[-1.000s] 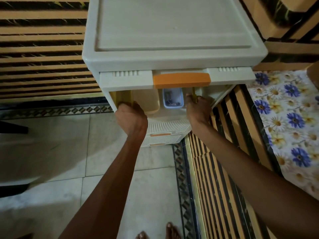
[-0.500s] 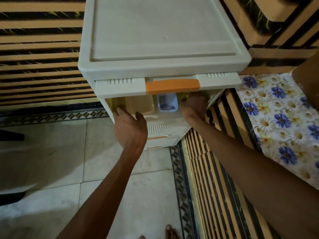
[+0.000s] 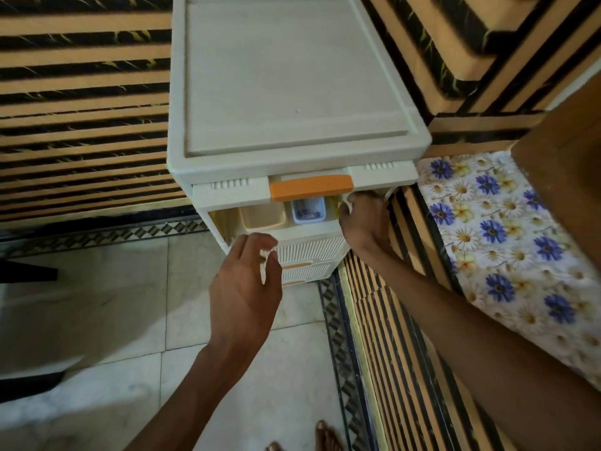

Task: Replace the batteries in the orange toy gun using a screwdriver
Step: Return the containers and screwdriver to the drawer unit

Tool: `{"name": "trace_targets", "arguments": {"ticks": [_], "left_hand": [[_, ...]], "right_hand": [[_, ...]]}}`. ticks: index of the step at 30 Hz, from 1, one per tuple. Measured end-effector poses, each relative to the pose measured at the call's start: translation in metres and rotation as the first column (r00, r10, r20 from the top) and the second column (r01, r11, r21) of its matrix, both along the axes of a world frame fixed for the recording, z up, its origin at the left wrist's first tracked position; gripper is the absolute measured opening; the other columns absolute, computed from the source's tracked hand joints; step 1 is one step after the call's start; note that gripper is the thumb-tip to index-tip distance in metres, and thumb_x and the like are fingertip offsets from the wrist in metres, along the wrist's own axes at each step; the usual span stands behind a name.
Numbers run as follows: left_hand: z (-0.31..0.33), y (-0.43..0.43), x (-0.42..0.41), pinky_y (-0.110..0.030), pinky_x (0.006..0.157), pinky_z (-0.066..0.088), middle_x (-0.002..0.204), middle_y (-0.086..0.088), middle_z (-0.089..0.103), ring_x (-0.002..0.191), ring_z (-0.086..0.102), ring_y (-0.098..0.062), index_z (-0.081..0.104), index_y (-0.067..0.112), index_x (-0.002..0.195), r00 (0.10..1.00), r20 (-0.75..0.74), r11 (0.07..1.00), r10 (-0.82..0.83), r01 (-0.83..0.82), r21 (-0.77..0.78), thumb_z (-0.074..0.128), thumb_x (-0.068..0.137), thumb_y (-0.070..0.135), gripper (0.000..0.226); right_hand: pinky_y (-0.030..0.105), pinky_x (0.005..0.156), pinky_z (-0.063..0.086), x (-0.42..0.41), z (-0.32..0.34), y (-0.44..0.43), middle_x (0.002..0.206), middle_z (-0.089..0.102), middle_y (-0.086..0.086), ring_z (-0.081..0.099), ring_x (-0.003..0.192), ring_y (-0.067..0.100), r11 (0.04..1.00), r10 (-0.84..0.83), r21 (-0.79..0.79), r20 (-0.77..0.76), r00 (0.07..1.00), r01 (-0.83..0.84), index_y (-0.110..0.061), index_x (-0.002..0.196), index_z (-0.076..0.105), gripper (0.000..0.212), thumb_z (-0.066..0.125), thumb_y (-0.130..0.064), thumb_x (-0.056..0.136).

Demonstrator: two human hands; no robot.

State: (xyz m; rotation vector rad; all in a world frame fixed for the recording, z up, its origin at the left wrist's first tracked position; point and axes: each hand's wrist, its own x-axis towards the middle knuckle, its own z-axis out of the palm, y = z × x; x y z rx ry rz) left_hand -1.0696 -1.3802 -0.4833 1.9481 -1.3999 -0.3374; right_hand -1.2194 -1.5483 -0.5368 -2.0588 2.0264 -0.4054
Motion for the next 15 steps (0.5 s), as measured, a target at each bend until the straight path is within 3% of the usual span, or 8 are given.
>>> {"name": "trace_targets", "arguments": {"ticks": [4, 8, 11, 15], "left_hand": [[0.041, -0.009, -0.001, -0.029, 0.093, 0.042, 0.118, -0.009, 0.059, 0.108, 0.051, -0.021, 0.06, 0.007, 0.12, 0.977, 0.197, 0.983, -0.084, 0.114, -0.145, 0.062, 0.093, 0.007, 0.027], [0.073, -0.029, 0.0, -0.043, 0.098, 0.046, 0.123, -0.013, 0.059, 0.111, 0.051, -0.028, 0.058, 0.005, 0.122, 0.925, 0.335, 0.971, -0.18, 0.221, -0.09, 0.066, 0.088, 0.004, 0.036], [0.075, -0.045, 0.0, -0.044, 0.098, 0.049, 0.124, -0.011, 0.061, 0.112, 0.056, -0.03, 0.058, 0.005, 0.124, 0.886, 0.399, 0.97, -0.237, 0.24, 0.044, 0.072, 0.079, 0.002, 0.048], [0.07, -0.053, -0.003, -0.039, 0.106, 0.043, 0.13, -0.009, 0.059, 0.121, 0.052, -0.029, 0.058, 0.007, 0.13, 0.821, 0.49, 0.956, -0.293, 0.241, 0.169, 0.062, 0.078, 0.006, 0.052]], "right_hand": [[0.023, 0.07, 0.049, -0.026, 0.061, 0.047, 0.094, 0.073, 0.0, 0.067, 0.088, 0.018, 0.998, 0.034, -0.064, 0.243, 0.969, -0.019, -0.015, 0.093, 0.072, 0.011, 0.066, -0.009, 0.086], [0.024, 0.068, 0.05, -0.041, 0.121, 0.064, 0.083, 0.069, -0.003, 0.062, 0.074, 0.011, 0.948, 0.204, -0.308, 0.395, 0.896, -0.081, -0.012, 0.085, 0.07, 0.005, 0.065, -0.009, 0.085], [0.017, 0.074, 0.044, -0.036, 0.149, 0.046, 0.093, 0.064, 0.0, 0.057, 0.083, 0.009, 0.894, 0.34, -0.393, 0.281, 0.897, -0.216, -0.011, 0.095, 0.07, 0.01, 0.067, -0.01, 0.085], [0.033, 0.083, 0.05, -0.023, 0.16, 0.012, 0.106, 0.063, 0.005, 0.056, 0.097, 0.023, 0.841, 0.464, -0.299, -0.029, 0.886, -0.45, -0.012, 0.112, 0.07, 0.026, 0.07, -0.012, 0.085]]}}
